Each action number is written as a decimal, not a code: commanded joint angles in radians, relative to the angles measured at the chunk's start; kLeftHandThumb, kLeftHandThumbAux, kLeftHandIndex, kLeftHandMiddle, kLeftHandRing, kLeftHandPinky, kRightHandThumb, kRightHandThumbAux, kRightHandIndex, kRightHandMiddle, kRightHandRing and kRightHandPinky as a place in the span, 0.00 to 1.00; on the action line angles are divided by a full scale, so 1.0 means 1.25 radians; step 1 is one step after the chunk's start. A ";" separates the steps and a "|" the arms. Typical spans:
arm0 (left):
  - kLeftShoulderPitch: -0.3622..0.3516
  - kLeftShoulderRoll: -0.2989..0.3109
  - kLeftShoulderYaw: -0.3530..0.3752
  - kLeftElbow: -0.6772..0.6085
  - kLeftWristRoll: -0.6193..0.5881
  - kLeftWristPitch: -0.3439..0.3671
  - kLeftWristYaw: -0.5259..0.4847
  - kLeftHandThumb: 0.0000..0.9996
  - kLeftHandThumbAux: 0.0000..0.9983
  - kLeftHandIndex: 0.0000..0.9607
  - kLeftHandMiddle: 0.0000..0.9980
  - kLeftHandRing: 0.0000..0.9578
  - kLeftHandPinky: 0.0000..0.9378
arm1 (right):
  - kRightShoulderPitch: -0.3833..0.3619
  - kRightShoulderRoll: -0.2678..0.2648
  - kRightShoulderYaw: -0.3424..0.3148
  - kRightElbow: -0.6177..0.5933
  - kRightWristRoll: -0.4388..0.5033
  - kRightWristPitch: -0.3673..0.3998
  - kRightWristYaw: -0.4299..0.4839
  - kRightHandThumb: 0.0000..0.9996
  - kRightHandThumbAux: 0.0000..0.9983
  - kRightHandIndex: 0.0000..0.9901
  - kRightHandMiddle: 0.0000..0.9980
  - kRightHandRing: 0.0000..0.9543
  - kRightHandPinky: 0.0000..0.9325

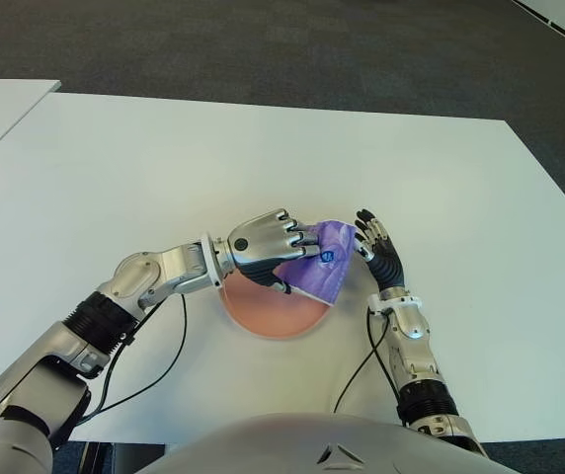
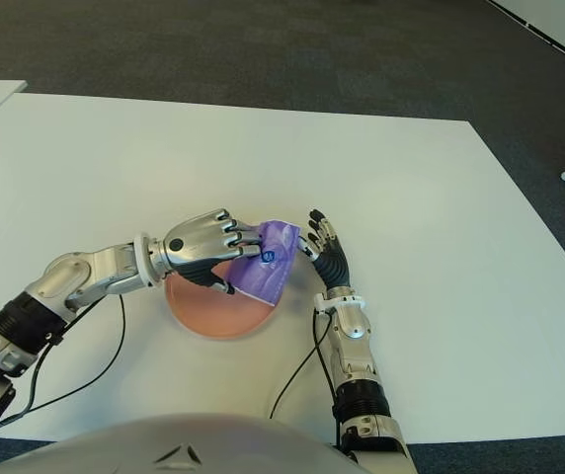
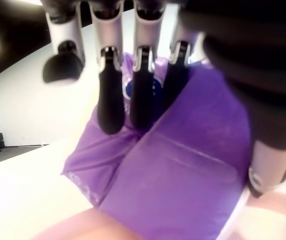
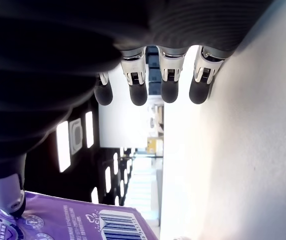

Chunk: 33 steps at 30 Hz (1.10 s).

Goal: Put the tissue paper into the plate.

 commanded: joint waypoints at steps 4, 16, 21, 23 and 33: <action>0.008 0.035 -0.002 -0.018 0.005 -0.012 -0.040 0.85 0.67 0.41 0.55 0.86 0.89 | 0.092 0.009 0.005 0.089 -0.001 0.076 0.007 0.00 0.57 0.00 0.00 0.00 0.00; 0.011 0.048 0.004 -0.032 0.039 0.005 -0.015 0.85 0.67 0.41 0.55 0.86 0.90 | 0.086 -0.002 0.003 0.108 0.003 0.054 0.034 0.00 0.59 0.00 0.00 0.00 0.00; 0.010 0.050 0.003 -0.037 0.042 0.009 -0.017 0.85 0.67 0.41 0.55 0.86 0.89 | 0.084 -0.005 0.004 0.109 0.001 0.051 0.038 0.00 0.59 0.00 0.00 0.00 0.00; 0.008 0.052 0.003 -0.038 0.040 0.007 -0.019 0.85 0.67 0.41 0.55 0.86 0.89 | 0.085 -0.007 0.005 0.107 -0.001 0.052 0.037 0.00 0.59 0.00 0.00 0.00 0.00; 0.007 0.061 0.005 -0.046 0.033 0.005 -0.035 0.85 0.67 0.41 0.55 0.86 0.90 | 0.087 -0.011 0.005 0.102 -0.004 0.071 0.030 0.00 0.58 0.00 0.00 0.00 0.00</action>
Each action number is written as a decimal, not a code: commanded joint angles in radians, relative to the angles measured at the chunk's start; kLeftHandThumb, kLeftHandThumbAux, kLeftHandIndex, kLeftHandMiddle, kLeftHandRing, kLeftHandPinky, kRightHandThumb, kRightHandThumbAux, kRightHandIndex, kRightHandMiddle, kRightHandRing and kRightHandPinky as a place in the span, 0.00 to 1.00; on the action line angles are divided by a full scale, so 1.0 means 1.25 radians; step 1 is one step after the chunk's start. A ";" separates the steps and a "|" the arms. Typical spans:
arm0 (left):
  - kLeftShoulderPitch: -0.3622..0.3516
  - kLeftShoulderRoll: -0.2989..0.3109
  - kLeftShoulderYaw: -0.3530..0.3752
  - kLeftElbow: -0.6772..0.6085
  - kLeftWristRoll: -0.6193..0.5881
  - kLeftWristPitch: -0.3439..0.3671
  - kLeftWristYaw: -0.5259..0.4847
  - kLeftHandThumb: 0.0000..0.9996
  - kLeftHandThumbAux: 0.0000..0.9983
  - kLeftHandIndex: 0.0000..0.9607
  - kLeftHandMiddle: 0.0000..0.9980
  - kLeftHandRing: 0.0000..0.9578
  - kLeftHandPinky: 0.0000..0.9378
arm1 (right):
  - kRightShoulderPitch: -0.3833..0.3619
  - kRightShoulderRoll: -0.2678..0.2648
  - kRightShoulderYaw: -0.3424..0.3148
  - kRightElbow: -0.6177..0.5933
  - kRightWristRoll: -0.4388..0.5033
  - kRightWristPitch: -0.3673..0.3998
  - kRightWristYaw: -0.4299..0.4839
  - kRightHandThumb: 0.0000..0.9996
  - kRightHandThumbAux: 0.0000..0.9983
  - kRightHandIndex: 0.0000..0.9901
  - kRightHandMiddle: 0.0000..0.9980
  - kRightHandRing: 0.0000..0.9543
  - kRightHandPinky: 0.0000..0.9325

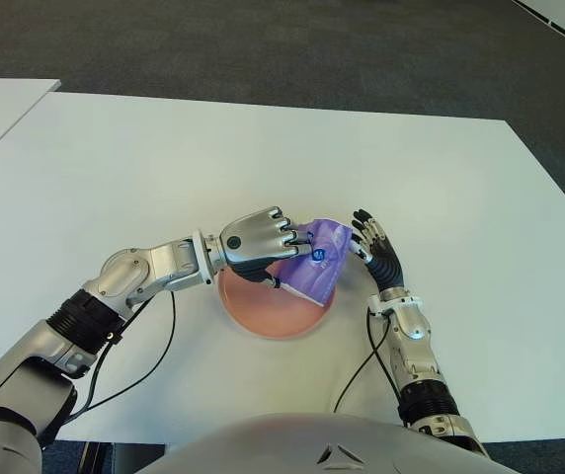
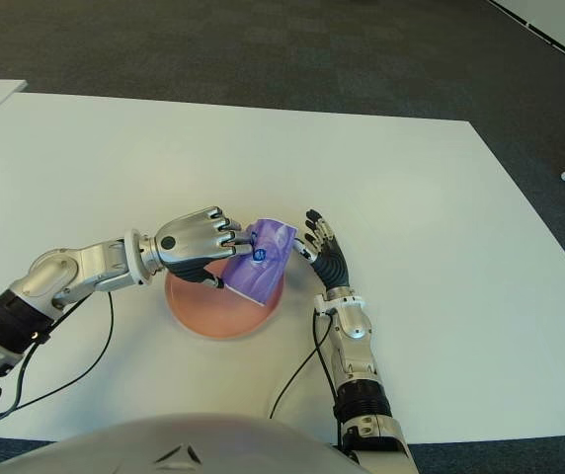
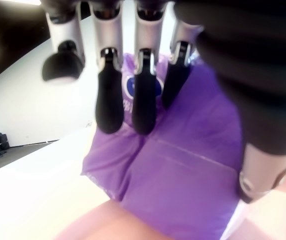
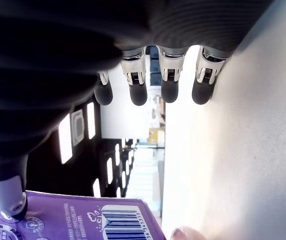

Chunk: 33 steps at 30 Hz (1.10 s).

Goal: Put the tissue paper into the plate.

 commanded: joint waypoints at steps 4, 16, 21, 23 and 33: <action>0.003 0.017 -0.007 -0.003 0.012 -0.013 -0.025 0.85 0.67 0.41 0.55 0.86 0.90 | 0.087 0.000 0.001 0.098 -0.006 0.083 0.000 0.00 0.59 0.00 0.00 0.00 0.00; -0.005 0.012 -0.006 -0.002 0.010 -0.005 -0.054 0.85 0.67 0.41 0.55 0.86 0.90 | 0.084 -0.007 -0.006 0.112 -0.001 0.066 0.008 0.00 0.62 0.00 0.00 0.00 0.00; -0.007 0.009 -0.006 -0.001 0.007 -0.003 -0.055 0.85 0.67 0.41 0.55 0.86 0.90 | 0.080 -0.009 -0.008 0.116 -0.001 0.067 0.010 0.00 0.63 0.00 0.00 0.00 0.00; -0.009 0.011 -0.008 -0.001 0.004 -0.006 -0.060 0.85 0.67 0.41 0.55 0.86 0.90 | 0.077 -0.010 -0.008 0.117 0.000 0.068 0.012 0.00 0.63 0.00 0.00 0.00 0.00; 0.002 0.008 0.000 -0.010 0.013 0.024 -0.074 0.85 0.67 0.41 0.55 0.87 0.89 | 0.071 -0.012 -0.008 0.128 -0.004 0.076 0.008 0.00 0.62 0.00 0.00 0.00 0.00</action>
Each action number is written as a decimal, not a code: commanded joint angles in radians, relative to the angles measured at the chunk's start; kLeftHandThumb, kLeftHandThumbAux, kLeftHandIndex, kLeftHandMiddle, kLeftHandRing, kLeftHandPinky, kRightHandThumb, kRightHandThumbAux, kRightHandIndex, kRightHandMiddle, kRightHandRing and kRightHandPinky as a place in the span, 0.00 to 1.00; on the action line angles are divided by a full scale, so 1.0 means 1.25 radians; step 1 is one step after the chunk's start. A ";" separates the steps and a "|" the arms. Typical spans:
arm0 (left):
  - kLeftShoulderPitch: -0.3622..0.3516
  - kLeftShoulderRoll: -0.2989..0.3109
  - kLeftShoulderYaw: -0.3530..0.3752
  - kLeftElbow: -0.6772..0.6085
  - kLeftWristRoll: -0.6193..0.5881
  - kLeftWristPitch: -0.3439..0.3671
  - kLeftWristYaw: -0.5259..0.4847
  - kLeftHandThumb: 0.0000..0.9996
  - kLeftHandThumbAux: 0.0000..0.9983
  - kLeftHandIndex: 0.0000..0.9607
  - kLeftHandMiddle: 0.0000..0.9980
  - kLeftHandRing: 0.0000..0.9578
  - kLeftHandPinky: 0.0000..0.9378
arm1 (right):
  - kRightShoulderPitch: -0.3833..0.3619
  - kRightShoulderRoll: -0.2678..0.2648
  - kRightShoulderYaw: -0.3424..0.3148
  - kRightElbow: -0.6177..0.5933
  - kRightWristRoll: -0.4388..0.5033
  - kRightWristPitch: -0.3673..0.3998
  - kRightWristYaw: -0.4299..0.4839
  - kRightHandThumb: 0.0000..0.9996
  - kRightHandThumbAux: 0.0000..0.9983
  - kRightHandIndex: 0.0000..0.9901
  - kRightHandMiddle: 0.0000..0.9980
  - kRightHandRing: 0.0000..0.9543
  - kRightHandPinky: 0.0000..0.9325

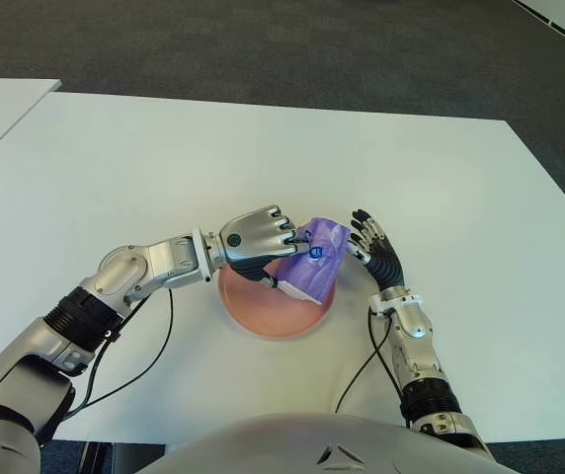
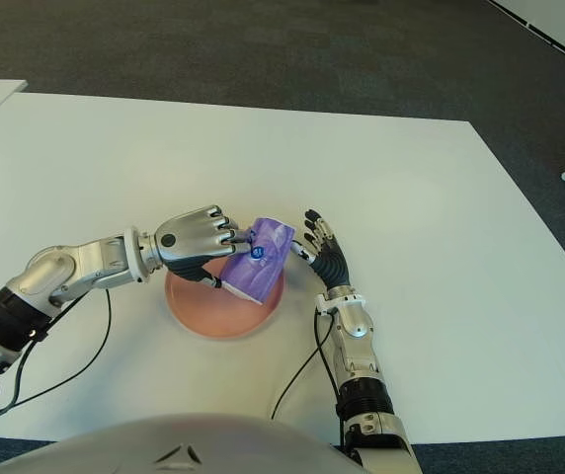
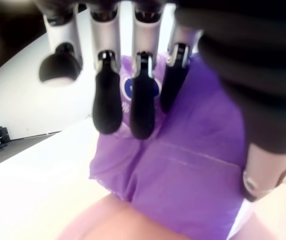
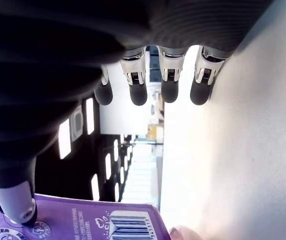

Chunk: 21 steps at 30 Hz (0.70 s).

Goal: Put the tissue paper into the plate.

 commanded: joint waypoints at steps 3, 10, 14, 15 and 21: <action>0.013 -0.001 0.000 0.006 0.037 0.021 0.018 0.85 0.67 0.41 0.55 0.86 0.89 | 0.079 0.002 -0.005 0.121 -0.006 0.073 -0.007 0.00 0.62 0.00 0.00 0.00 0.00; 0.003 -0.011 0.028 0.042 -0.006 -0.002 0.103 0.85 0.67 0.41 0.54 0.86 0.84 | 0.079 0.005 -0.006 0.124 -0.007 0.067 -0.007 0.00 0.62 0.00 0.00 0.00 0.00; 0.017 -0.027 0.046 0.044 -0.004 0.012 0.153 0.85 0.67 0.41 0.54 0.84 0.82 | 0.082 0.006 -0.005 0.118 -0.008 0.069 -0.006 0.00 0.62 0.00 0.00 0.00 0.00; 0.018 -0.029 0.048 0.044 -0.002 0.013 0.160 0.85 0.67 0.41 0.54 0.84 0.81 | 0.082 0.006 -0.005 0.117 -0.008 0.069 -0.006 0.00 0.62 0.00 0.00 0.00 0.00; 0.022 -0.027 0.074 0.056 -0.005 0.010 0.229 0.85 0.67 0.42 0.53 0.79 0.75 | 0.086 0.005 -0.004 0.114 -0.010 0.069 -0.006 0.00 0.62 0.00 0.00 0.00 0.00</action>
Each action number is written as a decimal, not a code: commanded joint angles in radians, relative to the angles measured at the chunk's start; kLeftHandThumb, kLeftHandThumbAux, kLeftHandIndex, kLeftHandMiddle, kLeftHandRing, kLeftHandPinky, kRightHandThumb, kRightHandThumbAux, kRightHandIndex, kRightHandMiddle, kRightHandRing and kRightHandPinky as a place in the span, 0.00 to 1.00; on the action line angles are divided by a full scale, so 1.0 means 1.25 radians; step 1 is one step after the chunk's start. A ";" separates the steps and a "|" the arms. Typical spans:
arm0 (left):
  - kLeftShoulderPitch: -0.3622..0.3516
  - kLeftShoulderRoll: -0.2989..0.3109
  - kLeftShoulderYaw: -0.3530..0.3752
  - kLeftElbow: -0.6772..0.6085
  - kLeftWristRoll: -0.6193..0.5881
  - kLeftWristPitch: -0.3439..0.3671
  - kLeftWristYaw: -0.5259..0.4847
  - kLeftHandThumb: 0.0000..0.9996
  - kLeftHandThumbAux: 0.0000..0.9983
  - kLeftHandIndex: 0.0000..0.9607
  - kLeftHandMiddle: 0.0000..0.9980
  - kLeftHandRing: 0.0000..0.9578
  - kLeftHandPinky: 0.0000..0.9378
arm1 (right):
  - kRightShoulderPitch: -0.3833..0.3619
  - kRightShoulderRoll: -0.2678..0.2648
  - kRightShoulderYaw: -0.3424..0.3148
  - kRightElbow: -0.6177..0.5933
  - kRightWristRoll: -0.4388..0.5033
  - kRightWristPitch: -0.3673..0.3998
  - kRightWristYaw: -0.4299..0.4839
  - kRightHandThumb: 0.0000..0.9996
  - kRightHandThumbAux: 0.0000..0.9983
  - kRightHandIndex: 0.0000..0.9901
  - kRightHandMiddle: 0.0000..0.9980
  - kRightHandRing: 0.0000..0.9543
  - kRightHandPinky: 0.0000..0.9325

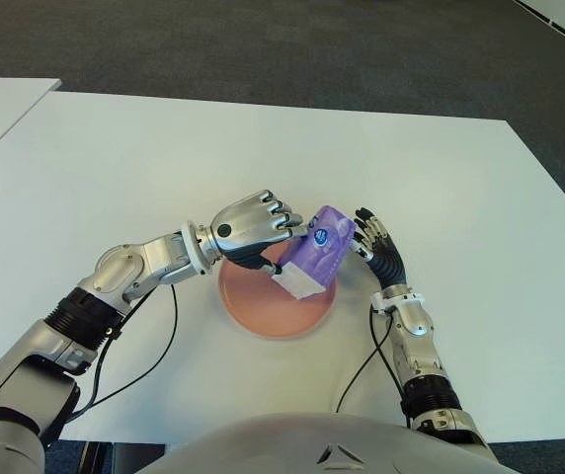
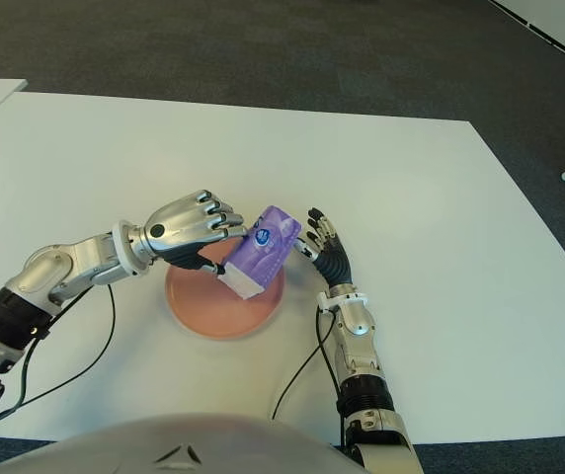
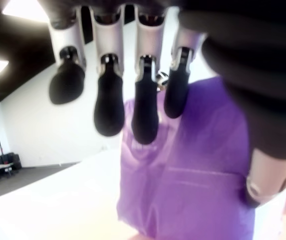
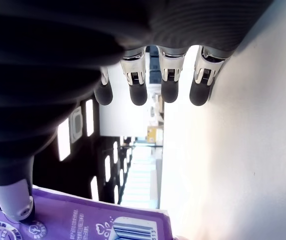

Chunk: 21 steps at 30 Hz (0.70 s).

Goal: Put the tissue paper into the plate.

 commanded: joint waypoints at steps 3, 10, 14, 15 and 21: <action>0.007 0.019 0.036 -0.007 -0.027 0.011 -0.017 0.85 0.66 0.43 0.55 0.74 0.70 | 0.095 0.005 0.003 0.100 -0.010 0.077 -0.006 0.00 0.62 0.00 0.00 0.00 0.00; 0.014 0.146 0.087 -0.169 -0.073 0.036 -0.317 0.45 0.55 0.28 0.33 0.32 0.25 | 0.098 0.008 0.005 0.091 -0.010 0.084 -0.010 0.00 0.63 0.00 0.00 0.00 0.00; 0.022 0.195 0.088 -0.230 -0.089 0.059 -0.479 0.22 0.43 0.08 0.09 0.08 0.07 | 0.103 0.009 0.008 0.079 -0.010 0.086 -0.008 0.00 0.63 0.00 0.00 0.00 0.00; 0.032 0.196 0.093 -0.243 -0.114 0.075 -0.510 0.18 0.41 0.05 0.06 0.05 0.04 | 0.105 0.009 0.009 0.076 -0.010 0.086 -0.008 0.00 0.63 0.00 0.00 0.00 0.00; 0.067 0.189 0.113 -0.281 -0.225 0.134 -0.613 0.06 0.31 0.01 0.01 0.01 0.00 | 0.112 0.009 0.012 0.067 -0.011 0.080 -0.005 0.00 0.61 0.00 0.00 0.00 0.00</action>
